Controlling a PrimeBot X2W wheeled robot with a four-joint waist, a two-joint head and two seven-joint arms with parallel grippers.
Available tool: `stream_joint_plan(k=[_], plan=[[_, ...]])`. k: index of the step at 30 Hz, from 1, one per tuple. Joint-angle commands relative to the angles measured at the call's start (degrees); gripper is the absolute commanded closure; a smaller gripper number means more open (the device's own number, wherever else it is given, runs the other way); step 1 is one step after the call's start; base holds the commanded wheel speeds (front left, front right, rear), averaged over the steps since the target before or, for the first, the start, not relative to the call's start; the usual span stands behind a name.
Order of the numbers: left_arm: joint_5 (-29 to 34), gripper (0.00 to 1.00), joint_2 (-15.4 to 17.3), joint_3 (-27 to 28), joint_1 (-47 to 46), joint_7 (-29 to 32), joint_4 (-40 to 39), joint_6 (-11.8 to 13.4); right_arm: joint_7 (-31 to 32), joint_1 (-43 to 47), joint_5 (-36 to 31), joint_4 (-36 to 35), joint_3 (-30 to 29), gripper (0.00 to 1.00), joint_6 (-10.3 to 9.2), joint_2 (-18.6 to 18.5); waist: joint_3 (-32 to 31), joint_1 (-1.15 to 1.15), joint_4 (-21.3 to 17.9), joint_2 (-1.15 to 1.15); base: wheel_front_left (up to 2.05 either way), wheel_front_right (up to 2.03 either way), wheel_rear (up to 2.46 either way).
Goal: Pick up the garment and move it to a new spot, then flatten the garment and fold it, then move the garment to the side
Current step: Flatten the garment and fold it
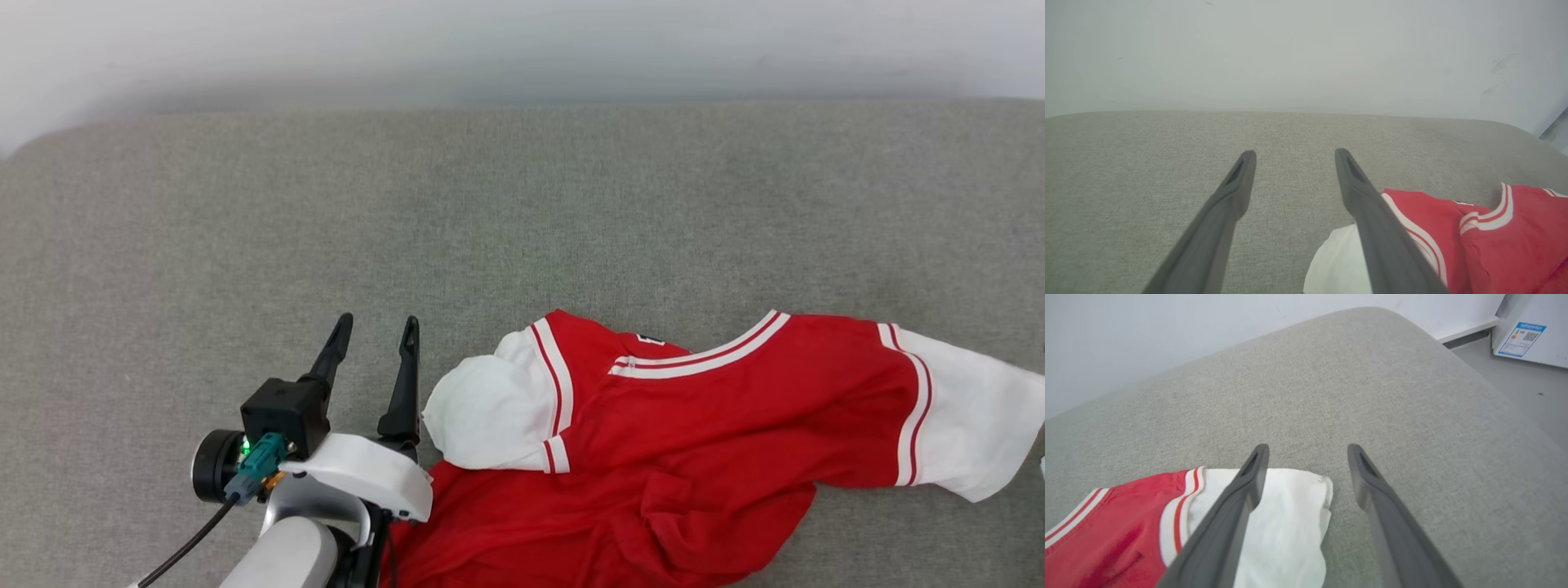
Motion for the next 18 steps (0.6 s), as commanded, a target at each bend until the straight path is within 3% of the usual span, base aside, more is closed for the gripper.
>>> stream_joint_plan(k=[1, 10, 18], plan=[[-0.2, 0.00, 0.2, 0.2, 0.9, -0.3, 0.2, 0.4, -3.3, 1.4, -2.5, -1.8, 1.2, 0.00, -0.02, -0.4, -1.6, 0.00, -0.2, 0.00, 0.00, 0.00, 0.00], [-1.3, 0.00, 1.2, 0.3, 3.3, 0.4, 1.5, 0.7, -11.6, 7.1, -8.2, -12.2, 8.5, 0.00, -0.02, 3.4, -6.8, 0.00, -0.2, 0.00, 0.00, 0.00, 0.00], [-2.2, 0.00, 2.4, 0.5, 5.3, 1.9, 2.8, 1.3, -11.0, 13.8, -10.4, -21.7, 12.9, 0.00, -0.02, 7.8, -9.5, 0.00, -0.5, 0.00, 0.00, 0.00, 0.00]])
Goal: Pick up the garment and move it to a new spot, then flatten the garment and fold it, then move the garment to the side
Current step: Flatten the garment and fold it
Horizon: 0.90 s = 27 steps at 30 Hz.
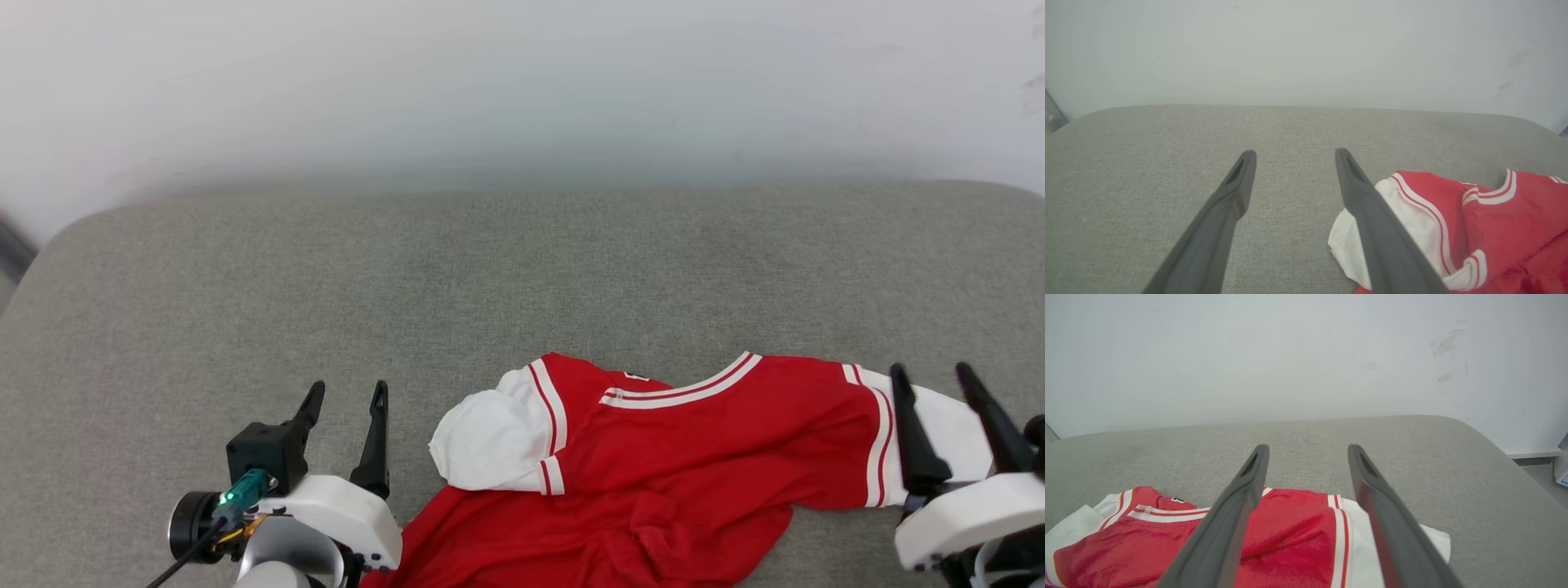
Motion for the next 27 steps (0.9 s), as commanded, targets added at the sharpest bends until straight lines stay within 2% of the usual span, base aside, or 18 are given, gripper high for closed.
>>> stream_joint_plan(k=[1, 6, 12, 20, 27], plan=[[-0.5, 0.00, 0.4, 0.0, 0.5, 0.5, 0.2, 0.2, 0.3, 1.3, -0.6, -1.4, 0.5, 0.00, -0.02, 0.4, -0.5, 0.00, -0.3, 0.00, 0.00, 0.00, 0.00], [-2.3, 0.00, 2.0, -1.2, -1.3, 6.1, 0.5, -2.5, 1.6, 4.8, -1.2, -7.1, 2.6, 0.00, -0.02, 2.1, -0.7, 0.00, -1.3, 0.00, 0.00, 0.00, 0.00], [-4.8, 0.00, 4.5, -4.1, -7.1, 19.0, 1.9, -6.8, 2.3, 4.4, -1.3, -11.0, 4.2, 0.00, -0.02, 2.8, 1.7, 0.00, -3.6, 0.00, 0.00, 0.00, 0.00], [-8.3, 0.00, 7.0, -8.1, -13.4, 35.9, 7.6, -11.7, 1.6, 1.4, -1.0, -10.6, 7.1, 0.00, -0.02, 2.8, 6.4, 0.00, -7.6, 0.00, 0.00, 0.00, 0.00], [-10.1, 0.00, 8.3, -10.8, -13.8, 45.1, 11.9, -12.9, -0.1, -0.6, -0.5, -8.3, 8.3, 0.00, -0.02, 2.6, 9.1, 0.00, -9.4, 0.00, 0.00, 0.00, 0.00]])
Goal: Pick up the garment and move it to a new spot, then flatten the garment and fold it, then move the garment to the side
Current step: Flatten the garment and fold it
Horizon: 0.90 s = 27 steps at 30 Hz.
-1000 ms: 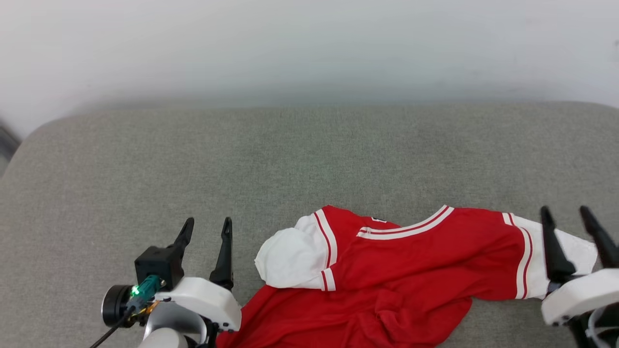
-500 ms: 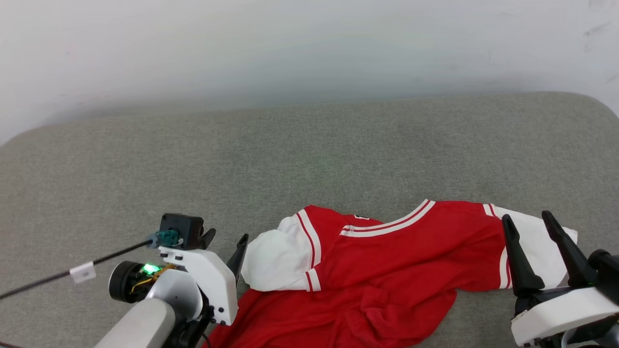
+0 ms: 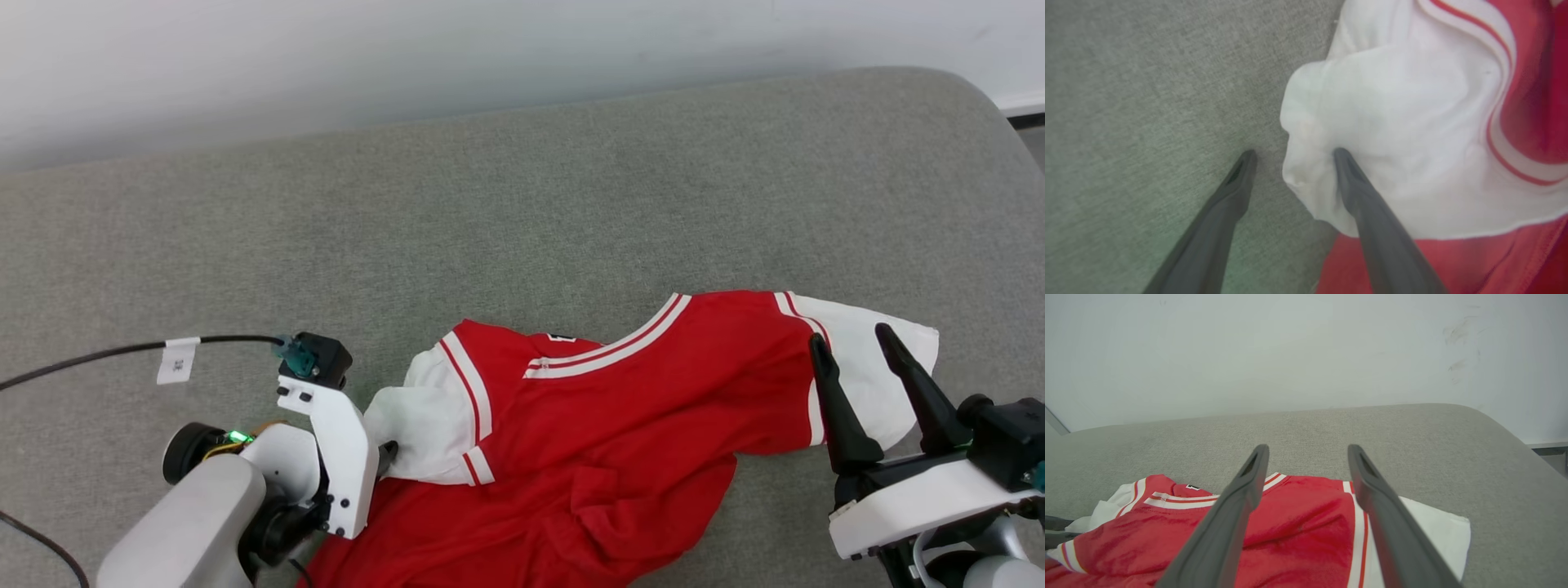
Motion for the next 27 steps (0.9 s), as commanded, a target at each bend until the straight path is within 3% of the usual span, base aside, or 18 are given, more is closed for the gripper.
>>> stream_joint_plan(k=[1, 3, 6, 14, 21, 27], plan=[[-0.5, 0.22, -0.2, -1.6, 1.6, 2.2, 2.5, -0.1, -0.5, -0.9, 0.1, 0.4, 0.2, 0.00, -0.02, -0.2, 0.9, 0.00, -0.6, 0.00, 0.00, 0.00, 0.00], [-1.1, 1.00, -0.7, -2.2, 1.8, 3.5, 2.8, -0.1, -1.0, -1.1, 0.0, 0.6, 0.5, 0.00, -0.02, -0.5, 1.1, 0.00, -0.6, 0.00, 0.00, 0.00, 0.00], [-0.9, 1.00, -1.3, -2.3, 2.1, 2.9, 2.1, 0.3, -1.2, -1.4, -0.2, 0.9, 0.7, 0.00, -0.02, -1.1, 0.9, 0.00, -0.2, 0.00, 0.00, 0.00, 0.00], [2.1, 1.00, -2.5, 1.1, 0.8, -7.8, -0.2, 3.6, 1.6, -0.5, 1.2, 1.9, -1.2, 0.00, -0.02, -3.2, -1.3, 0.00, 3.3, 0.00, 0.00, 0.00, 0.00], [4.1, 1.00, -2.8, 3.4, 0.8, -15.7, -4.5, 5.9, 12.2, -0.5, 8.2, 6.8, -9.0, 0.00, -0.02, -7.2, -2.3, 0.00, 6.2, 0.00, 0.00, 0.00, 0.00], [5.5, 1.00, -2.5, 4.3, 0.6, -18.6, -9.5, 7.4, 25.2, -3.2, 14.3, 14.3, -15.6, 0.00, -0.02, -12.1, -1.2, 0.00, 7.4, 0.00, 0.00, 0.00, 0.00]])
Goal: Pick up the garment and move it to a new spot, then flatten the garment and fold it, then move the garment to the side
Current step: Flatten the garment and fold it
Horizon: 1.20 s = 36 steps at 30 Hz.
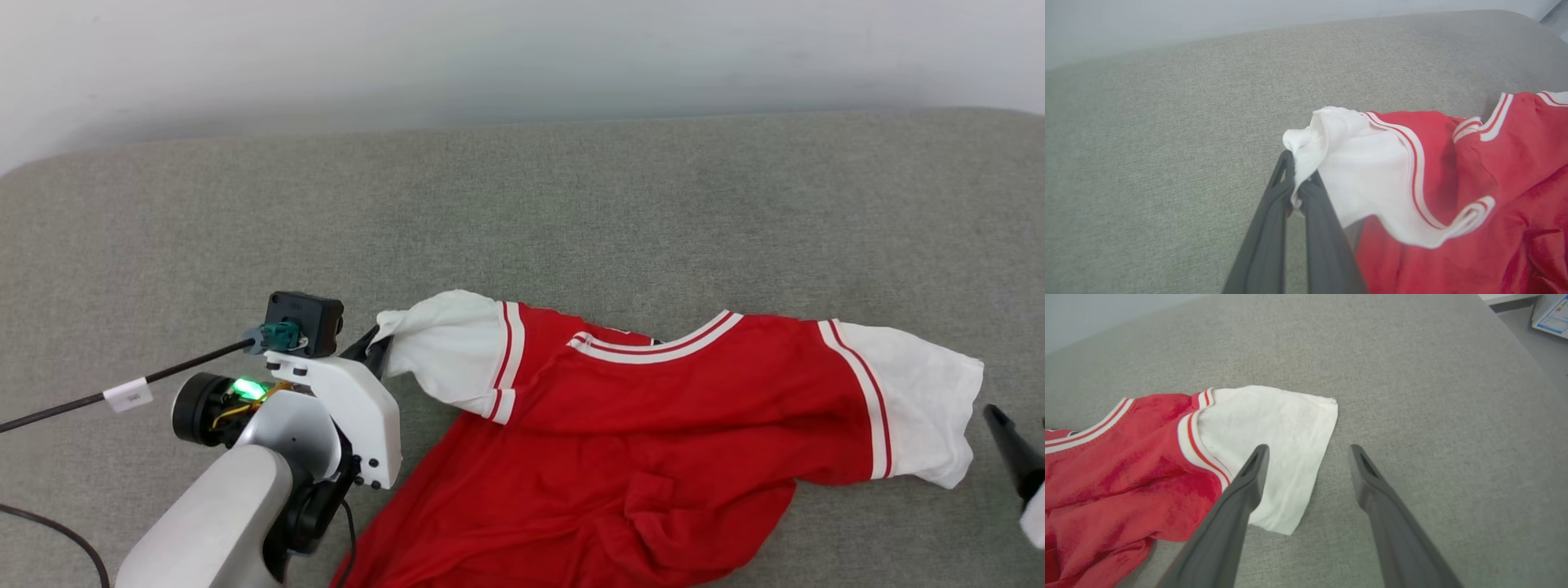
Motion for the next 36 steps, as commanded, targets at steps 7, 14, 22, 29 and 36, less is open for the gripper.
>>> stream_joint_plan(k=[7, 14, 22, 29, 36], plan=[[2.1, 1.00, 0.5, 0.1, -1.6, -0.8, -6.0, 1.5, 14.1, -7.2, 4.1, 7.6, -1.3, 0.00, -0.02, -4.8, 4.3, 0.00, 1.3, 0.00, 0.00, 0.00, 0.00], [3.2, 1.00, 0.9, 0.0, -3.3, -0.5, -9.1, 2.1, 17.8, -14.6, 5.1, 13.1, 0.9, 0.00, -0.02, -5.6, 8.8, 0.00, 2.2, 0.00, 0.00, 0.00, 0.00], [3.4, 1.00, 0.7, -0.2, -4.2, -0.4, -9.9, 2.1, 21.9, -16.9, 5.5, 20.2, 4.4, 0.24, -0.02, -3.9, 10.9, 0.00, 2.8, 0.00, 0.00, 0.00, 0.00], [2.9, 1.00, 1.0, 0.3, -3.6, -1.2, -8.7, 2.1, 20.5, -18.1, 4.9, 20.0, 6.0, 1.00, -0.02, -5.4, 9.3, 0.00, 2.3, 0.00, 0.00, 0.00, 0.00], [2.6, 1.00, 1.7, 2.0, -5.2, -3.1, -6.2, 1.9, 15.5, -21.2, 2.3, 14.1, 7.7, 1.00, -0.02, -8.7, 4.6, 0.00, 1.0, 0.00, 0.00, 0.00, 0.00]])
